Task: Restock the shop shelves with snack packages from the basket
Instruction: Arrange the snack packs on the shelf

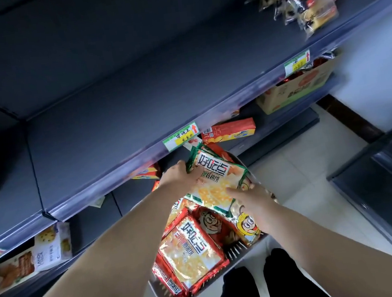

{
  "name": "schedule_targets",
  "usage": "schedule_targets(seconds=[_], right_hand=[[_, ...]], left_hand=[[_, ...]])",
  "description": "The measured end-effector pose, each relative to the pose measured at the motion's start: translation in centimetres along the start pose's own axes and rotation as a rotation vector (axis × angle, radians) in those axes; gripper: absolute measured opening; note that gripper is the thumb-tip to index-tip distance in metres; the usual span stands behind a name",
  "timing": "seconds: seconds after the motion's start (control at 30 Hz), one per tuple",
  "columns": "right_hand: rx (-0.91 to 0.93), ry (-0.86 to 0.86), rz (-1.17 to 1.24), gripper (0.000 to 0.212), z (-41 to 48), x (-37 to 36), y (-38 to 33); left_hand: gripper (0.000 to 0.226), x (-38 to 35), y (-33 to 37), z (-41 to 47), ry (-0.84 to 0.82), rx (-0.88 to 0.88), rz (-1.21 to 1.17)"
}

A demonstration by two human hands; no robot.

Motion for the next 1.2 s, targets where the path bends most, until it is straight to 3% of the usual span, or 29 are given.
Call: schedule_targets(seconds=[0.17, 0.3, 0.4, 0.47, 0.57, 0.63, 0.83, 1.07, 1.2], right_hand=[[0.036, -0.021, 0.010, 0.080, -1.0, -0.2, 0.2], [-0.010, 0.079, 0.085, 0.045, -1.2, 1.4, 0.2], [0.005, 0.186, 0.199, 0.045, -1.4, 3.3, 0.5], [0.019, 0.223, 0.268, 0.052, -1.8, 4.3, 0.4], [0.072, 0.211, 0.306, 0.022, -2.0, 5.5, -0.2], [0.099, 0.162, 0.319, 0.013, -2.4, 5.9, -0.7], [0.161, -0.007, 0.291, 0.044, -4.3, 5.5, -1.8], [0.258, -0.110, 0.266, 0.024, -7.2, 4.1, -4.3], [0.244, -0.187, 0.237, 0.025, -8.2, 2.4, -4.6]], left_hand=[[0.065, -0.5, -0.3, -0.8, -0.085, 0.028, -0.154], [0.055, -0.3, 0.6, -1.4, 0.057, 0.107, -0.378], [0.036, -0.8, 0.6, -0.9, 0.030, 0.093, -0.311], [0.035, -1.5, 0.6, -1.3, -0.038, 0.096, -0.263], [0.030, -2.4, 1.2, -2.4, -0.060, 0.078, -0.257], [0.026, -2.5, 1.9, -3.2, -0.033, 0.042, -0.258], [0.043, -0.9, 0.7, -7.3, 0.112, 0.116, -0.532], [0.031, 2.2, -1.9, -13.0, 0.377, 0.171, -0.668], [0.029, 3.0, -4.1, -15.4, 0.503, 0.233, -0.733]])
Point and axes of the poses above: each hand's wrist, its own z-axis towards the middle knuckle, its own x-axis out of the back of the hand, y = z × x, the point moved 4 cm from there along z, towards the middle knuckle, and after that the axes turned 3 degrees about -z, right-handed, at the moved point
